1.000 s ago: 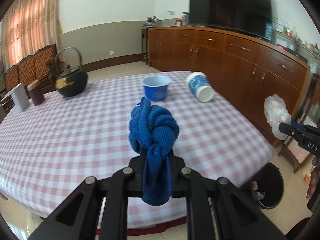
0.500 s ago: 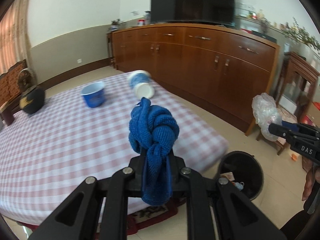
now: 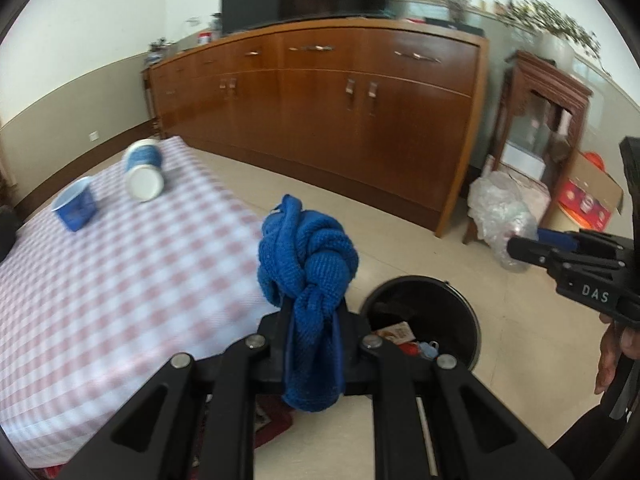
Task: Collect trash
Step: 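Carry the towel and plastic bag over the black bucket with both tools, then open both tools to drop the towel and plastic bag into the bucket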
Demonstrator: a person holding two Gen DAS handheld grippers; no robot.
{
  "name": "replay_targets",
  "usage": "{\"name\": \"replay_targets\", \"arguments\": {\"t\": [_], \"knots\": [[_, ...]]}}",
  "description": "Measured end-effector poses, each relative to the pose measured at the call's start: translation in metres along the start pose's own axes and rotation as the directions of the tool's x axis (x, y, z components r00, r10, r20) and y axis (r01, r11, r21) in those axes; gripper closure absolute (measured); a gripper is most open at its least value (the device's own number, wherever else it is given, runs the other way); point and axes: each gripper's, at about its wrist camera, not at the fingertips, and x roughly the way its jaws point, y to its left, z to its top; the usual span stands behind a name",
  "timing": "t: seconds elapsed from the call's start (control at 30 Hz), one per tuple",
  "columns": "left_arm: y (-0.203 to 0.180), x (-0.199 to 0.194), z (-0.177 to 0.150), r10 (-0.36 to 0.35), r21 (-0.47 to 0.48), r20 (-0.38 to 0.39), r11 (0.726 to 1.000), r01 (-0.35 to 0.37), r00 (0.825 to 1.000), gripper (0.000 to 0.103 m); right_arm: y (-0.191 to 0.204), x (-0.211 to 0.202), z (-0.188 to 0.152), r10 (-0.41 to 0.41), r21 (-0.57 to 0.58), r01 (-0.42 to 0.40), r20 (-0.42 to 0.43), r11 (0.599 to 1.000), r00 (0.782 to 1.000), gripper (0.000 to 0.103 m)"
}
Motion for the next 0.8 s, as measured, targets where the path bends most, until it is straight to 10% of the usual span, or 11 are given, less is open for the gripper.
{"name": "replay_targets", "arguments": {"t": [0.43,0.8], "knots": [[-0.058,0.05,-0.01,-0.101,0.063,-0.104,0.992,0.108,0.989,0.087,-0.039,0.025,-0.034,-0.009,0.025,0.011,-0.084,1.0,0.996,0.066],[-0.08,0.111,-0.038,-0.186,0.072,-0.274,0.974,0.213,0.944,0.087,-0.056,0.089,-0.071,0.051,-0.052,-0.068,-0.269,0.996,0.962,0.066]]}}
